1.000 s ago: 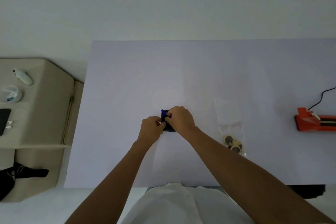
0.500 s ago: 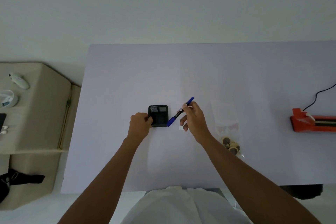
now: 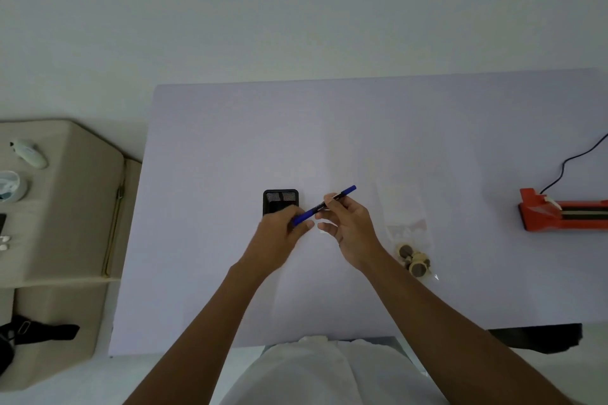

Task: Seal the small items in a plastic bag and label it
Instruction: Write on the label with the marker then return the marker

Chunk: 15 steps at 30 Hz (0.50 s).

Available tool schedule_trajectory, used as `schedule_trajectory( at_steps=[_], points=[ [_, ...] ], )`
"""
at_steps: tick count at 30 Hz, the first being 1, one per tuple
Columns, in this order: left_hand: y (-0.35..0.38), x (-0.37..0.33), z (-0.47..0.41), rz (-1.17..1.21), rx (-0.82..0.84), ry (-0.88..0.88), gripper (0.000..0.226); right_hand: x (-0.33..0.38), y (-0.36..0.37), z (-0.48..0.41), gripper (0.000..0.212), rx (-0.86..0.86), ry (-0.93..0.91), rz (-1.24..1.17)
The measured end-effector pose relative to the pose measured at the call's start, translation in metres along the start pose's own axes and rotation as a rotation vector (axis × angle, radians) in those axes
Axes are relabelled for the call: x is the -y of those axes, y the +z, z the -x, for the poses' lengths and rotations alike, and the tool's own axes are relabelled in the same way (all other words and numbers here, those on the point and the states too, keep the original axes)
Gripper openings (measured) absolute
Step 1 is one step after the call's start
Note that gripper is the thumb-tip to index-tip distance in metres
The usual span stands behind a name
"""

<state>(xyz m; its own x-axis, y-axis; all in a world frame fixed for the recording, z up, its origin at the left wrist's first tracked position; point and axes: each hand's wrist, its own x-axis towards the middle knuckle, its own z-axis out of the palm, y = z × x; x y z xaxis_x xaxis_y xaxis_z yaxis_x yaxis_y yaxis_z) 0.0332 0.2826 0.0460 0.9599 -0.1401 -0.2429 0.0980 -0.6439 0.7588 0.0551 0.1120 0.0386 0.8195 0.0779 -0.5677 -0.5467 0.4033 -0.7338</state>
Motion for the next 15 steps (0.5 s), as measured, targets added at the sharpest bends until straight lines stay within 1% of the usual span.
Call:
schedule_trajectory(
  at_steps=[2, 4, 7, 9, 11, 13, 14, 15],
  points=[
    [0.006, -0.005, 0.002, 0.015, -0.011, -0.021, 0.018, -0.003, 0.001, 0.002, 0.013, 0.003, 0.015, 0.014],
    [0.008, -0.008, 0.004, -0.019, -0.007, -0.024, 0.023, -0.003, 0.000, 0.004, 0.020, 0.043, 0.049, 0.052],
    [0.005, -0.014, 0.004, -0.119, -0.006, 0.063, 0.029, -0.002, -0.004, 0.006, 0.031, 0.110, 0.101, 0.112],
    [0.002, -0.017, 0.004, -0.112, -0.033, 0.095, 0.032, -0.002, -0.005, 0.007, 0.033, 0.115, 0.111, 0.112],
    [0.002, -0.022, 0.006, -0.051, -0.100, 0.065, 0.032, -0.003, -0.003, 0.007, 0.033, 0.117, 0.112, 0.091],
    [0.004, -0.026, 0.010, 0.069, -0.172, 0.022, 0.023, -0.003, -0.001, 0.007, 0.031, 0.124, 0.100, 0.073],
    [0.006, -0.027, 0.012, 0.139, -0.171, -0.019, 0.021, -0.003, -0.001, 0.007, 0.030, 0.126, 0.092, 0.073],
    [0.007, -0.027, 0.012, 0.219, -0.134, -0.089, 0.024, -0.004, -0.001, 0.007, 0.029, 0.123, 0.086, 0.081]
  ],
)
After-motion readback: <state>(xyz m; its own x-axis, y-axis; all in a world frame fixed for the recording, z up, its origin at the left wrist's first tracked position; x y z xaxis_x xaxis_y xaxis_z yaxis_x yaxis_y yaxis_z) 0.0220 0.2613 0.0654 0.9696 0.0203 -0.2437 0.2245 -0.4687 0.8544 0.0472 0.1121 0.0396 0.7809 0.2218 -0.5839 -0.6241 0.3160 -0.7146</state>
